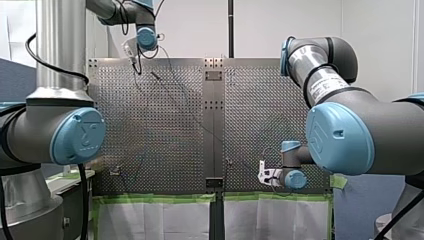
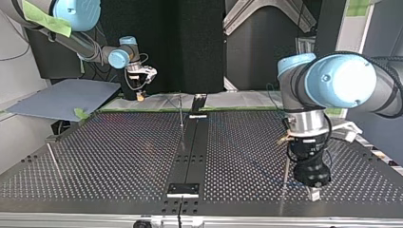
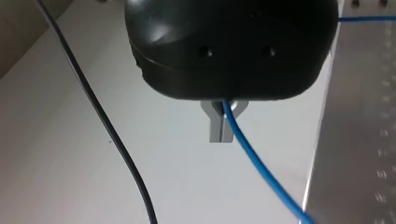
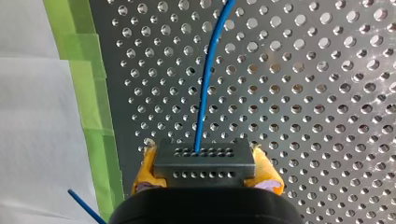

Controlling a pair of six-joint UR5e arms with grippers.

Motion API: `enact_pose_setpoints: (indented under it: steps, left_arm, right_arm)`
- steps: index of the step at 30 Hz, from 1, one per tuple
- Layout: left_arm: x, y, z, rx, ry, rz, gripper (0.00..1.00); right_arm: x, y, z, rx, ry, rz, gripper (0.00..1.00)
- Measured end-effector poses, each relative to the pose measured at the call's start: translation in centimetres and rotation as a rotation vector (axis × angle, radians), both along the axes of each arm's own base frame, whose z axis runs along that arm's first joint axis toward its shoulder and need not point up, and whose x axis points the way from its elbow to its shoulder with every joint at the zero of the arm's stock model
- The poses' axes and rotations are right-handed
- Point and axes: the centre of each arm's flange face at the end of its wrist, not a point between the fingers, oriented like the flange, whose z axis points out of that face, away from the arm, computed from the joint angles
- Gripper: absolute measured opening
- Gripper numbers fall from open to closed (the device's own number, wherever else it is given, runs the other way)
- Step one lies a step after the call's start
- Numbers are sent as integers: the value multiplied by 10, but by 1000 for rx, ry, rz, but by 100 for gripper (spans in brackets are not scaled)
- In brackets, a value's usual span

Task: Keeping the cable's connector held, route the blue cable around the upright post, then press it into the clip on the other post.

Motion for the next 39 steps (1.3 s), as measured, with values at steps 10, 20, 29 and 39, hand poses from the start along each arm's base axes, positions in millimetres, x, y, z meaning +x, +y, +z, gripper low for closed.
enact_pose_setpoints:
  steps: [10,20,29,39]
  left_arm:
    - [24,36,-3,-64,-37,-26,0]
    - [44,38,-35,-104,38,-83,0]
    - [51,57,-63,-171,101,-2,0]
    - [48,69,-92,-201,141,23,5]
  right_arm:
    - [0,0,-1,1,0,1,0]
    - [0,0,-1,1,2,2,0]
    - [0,1,-1,3,2,2,0]
    - [0,1,-1,1,6,3,0]
